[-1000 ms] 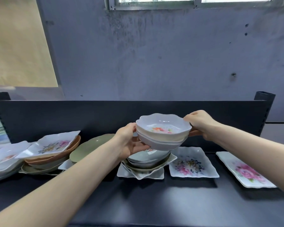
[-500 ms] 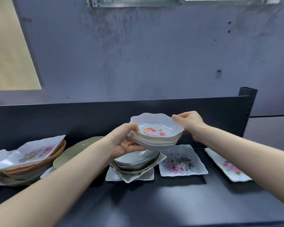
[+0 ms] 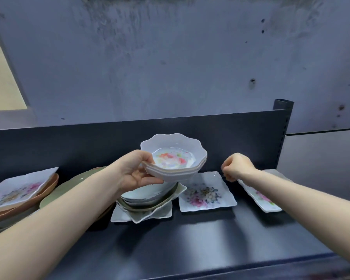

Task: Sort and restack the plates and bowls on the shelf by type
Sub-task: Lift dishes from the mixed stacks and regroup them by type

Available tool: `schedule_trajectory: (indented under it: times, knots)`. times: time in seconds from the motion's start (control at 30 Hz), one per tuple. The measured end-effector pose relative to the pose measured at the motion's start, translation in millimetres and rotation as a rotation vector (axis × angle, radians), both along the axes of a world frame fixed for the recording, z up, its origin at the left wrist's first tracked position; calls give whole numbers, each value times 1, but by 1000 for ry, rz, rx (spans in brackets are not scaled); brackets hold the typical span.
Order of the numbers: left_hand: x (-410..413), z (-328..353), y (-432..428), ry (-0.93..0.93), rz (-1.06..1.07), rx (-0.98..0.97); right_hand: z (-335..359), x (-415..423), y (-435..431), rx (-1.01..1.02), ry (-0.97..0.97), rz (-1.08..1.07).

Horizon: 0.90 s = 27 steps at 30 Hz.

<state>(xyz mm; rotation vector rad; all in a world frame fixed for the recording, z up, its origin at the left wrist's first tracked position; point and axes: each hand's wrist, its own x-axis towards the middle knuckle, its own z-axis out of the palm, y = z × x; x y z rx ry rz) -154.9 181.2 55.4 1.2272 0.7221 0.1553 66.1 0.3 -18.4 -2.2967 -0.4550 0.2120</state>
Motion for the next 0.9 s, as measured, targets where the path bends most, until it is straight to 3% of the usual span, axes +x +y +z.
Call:
schedule_trajectory:
  times: [0.1, 0.2, 0.37, 0.67, 0.9]
  knots:
    - [0, 0, -3, 3, 31, -17, -37, 2, -12, -352, -93, 65]
    - [1, 2, -7, 8, 59, -45, -59, -1, -12, -456, -109, 67]
    - [4, 4, -15, 13, 80, -83, -63, 6, -6, -217, 62, -42]
    - [29, 5, -48, 29, 34, -72, 1, 44, -66, -50, -53, -119]
    - [61, -11, -95, 52, 69, -107, -7, 95, -154, 2, -57, -292]
